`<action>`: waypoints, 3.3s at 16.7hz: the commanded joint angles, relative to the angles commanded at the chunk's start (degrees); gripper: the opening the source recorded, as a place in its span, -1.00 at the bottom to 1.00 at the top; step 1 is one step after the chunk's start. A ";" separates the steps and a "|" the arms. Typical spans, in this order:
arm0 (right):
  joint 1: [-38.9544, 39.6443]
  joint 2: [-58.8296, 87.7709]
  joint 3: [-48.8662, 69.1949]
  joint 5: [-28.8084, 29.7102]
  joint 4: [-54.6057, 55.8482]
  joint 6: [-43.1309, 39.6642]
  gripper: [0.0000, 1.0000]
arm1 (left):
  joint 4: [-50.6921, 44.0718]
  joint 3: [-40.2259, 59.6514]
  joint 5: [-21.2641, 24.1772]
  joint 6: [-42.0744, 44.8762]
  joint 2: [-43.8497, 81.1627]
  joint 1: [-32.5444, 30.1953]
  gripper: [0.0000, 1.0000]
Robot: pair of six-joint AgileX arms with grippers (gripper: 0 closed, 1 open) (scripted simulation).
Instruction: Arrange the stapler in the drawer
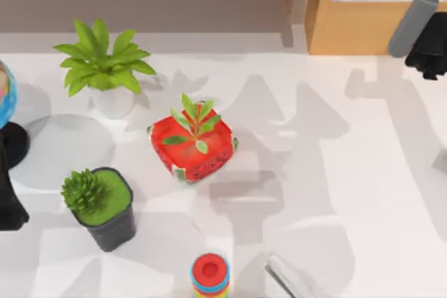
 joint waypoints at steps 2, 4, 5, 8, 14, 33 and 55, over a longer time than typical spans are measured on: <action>0.86 8.28 2.89 1.22 4.13 -4.31 1.00 | 0.00 0.00 0.00 0.00 0.00 0.00 1.00; 1.46 15.15 5.21 2.91 8.00 -7.63 1.00 | 0.00 0.00 0.00 0.00 0.00 0.00 1.00; 1.69 18.00 6.26 3.84 9.85 -8.95 1.00 | 0.00 0.00 0.00 0.00 0.00 0.00 1.00; 2.15 23.42 9.13 6.28 14.76 -11.49 1.00 | 0.00 0.00 0.00 0.00 0.00 0.00 1.00; 2.31 24.89 10.42 7.15 16.62 -12.19 1.00 | 0.00 0.00 0.00 0.00 0.00 0.00 1.00; 1.58 27.87 17.11 6.46 12.92 -12.22 -0.06 | 0.00 0.00 0.00 0.00 0.00 0.00 1.00; 2.95 23.98 6.14 7.65 17.94 -12.07 -1.00 | 0.00 0.00 0.00 0.00 0.00 0.00 1.00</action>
